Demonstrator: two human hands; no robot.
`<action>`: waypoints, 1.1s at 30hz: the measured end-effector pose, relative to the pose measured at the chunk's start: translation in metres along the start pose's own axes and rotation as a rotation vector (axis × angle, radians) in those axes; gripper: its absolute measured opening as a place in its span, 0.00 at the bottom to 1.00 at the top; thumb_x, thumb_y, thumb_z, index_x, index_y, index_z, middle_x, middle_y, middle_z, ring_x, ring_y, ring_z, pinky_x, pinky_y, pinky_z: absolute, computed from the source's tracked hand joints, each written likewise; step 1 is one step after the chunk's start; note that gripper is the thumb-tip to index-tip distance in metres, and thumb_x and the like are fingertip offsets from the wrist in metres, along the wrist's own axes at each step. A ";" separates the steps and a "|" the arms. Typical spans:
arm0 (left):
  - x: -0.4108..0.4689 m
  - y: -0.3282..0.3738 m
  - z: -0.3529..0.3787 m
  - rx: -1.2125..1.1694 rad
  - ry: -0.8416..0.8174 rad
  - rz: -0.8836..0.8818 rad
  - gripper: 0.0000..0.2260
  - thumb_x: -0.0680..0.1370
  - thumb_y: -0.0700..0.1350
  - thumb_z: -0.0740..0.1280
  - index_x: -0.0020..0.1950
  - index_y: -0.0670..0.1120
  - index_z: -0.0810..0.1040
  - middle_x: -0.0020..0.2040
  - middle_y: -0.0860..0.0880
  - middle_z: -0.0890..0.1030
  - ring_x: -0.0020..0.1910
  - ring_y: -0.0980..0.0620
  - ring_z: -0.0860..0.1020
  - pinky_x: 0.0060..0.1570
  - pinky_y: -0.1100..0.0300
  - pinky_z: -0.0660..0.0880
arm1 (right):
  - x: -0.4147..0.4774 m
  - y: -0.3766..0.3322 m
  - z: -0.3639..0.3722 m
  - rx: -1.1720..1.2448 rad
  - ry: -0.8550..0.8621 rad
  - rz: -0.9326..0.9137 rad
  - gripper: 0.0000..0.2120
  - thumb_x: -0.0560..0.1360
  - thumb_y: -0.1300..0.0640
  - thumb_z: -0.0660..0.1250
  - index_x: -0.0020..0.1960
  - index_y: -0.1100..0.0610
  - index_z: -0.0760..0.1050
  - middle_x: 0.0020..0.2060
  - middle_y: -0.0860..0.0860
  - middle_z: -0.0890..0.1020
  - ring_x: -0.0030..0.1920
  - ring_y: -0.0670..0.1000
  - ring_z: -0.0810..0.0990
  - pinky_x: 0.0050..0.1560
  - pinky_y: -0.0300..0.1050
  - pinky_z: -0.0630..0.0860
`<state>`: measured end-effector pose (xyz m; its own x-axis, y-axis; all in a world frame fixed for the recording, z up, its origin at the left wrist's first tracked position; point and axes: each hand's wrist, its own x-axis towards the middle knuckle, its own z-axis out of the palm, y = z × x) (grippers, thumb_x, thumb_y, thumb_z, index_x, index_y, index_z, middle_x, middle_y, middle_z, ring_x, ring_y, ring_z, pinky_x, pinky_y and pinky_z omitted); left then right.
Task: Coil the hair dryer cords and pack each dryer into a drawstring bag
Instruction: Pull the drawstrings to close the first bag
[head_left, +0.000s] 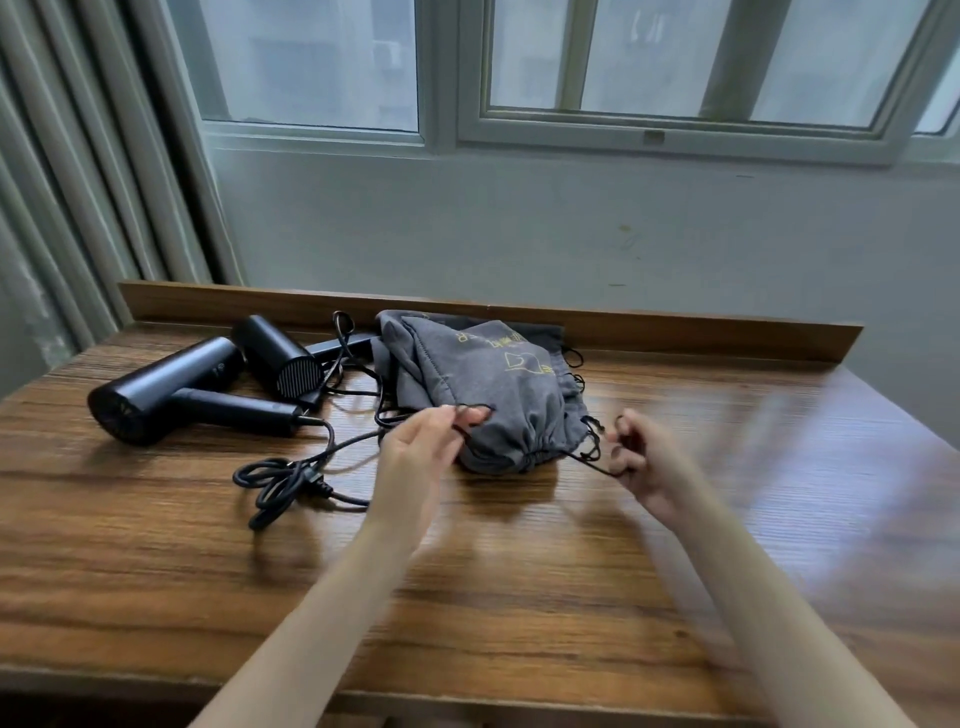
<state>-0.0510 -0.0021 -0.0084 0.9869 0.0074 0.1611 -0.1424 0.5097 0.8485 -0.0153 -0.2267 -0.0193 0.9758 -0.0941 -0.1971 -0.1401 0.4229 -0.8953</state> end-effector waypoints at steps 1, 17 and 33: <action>-0.003 -0.004 0.006 0.031 -0.054 -0.022 0.22 0.80 0.37 0.56 0.29 0.45 0.80 0.29 0.47 0.79 0.37 0.50 0.80 0.48 0.61 0.78 | -0.004 0.006 0.009 -0.319 0.036 -0.085 0.15 0.77 0.63 0.55 0.33 0.57 0.68 0.36 0.53 0.76 0.20 0.43 0.65 0.23 0.36 0.68; 0.010 -0.041 -0.013 2.017 -0.128 0.341 0.14 0.81 0.51 0.55 0.51 0.44 0.77 0.47 0.42 0.82 0.48 0.40 0.80 0.42 0.51 0.74 | -0.011 0.048 0.016 -1.705 0.084 -0.657 0.08 0.80 0.49 0.54 0.45 0.51 0.64 0.48 0.52 0.79 0.53 0.55 0.75 0.41 0.49 0.65; -0.012 -0.027 -0.011 0.805 -0.136 -0.286 0.14 0.78 0.44 0.64 0.34 0.51 0.82 0.35 0.51 0.75 0.33 0.58 0.72 0.26 0.71 0.70 | -0.043 0.054 0.015 -1.189 0.082 -0.506 0.04 0.74 0.60 0.67 0.48 0.57 0.79 0.45 0.51 0.83 0.46 0.52 0.79 0.44 0.43 0.67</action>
<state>-0.0579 -0.0069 -0.0386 0.9827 -0.1573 -0.0979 0.0491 -0.2884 0.9563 -0.0621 -0.1867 -0.0532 0.9567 -0.0797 0.2801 0.1364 -0.7272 -0.6727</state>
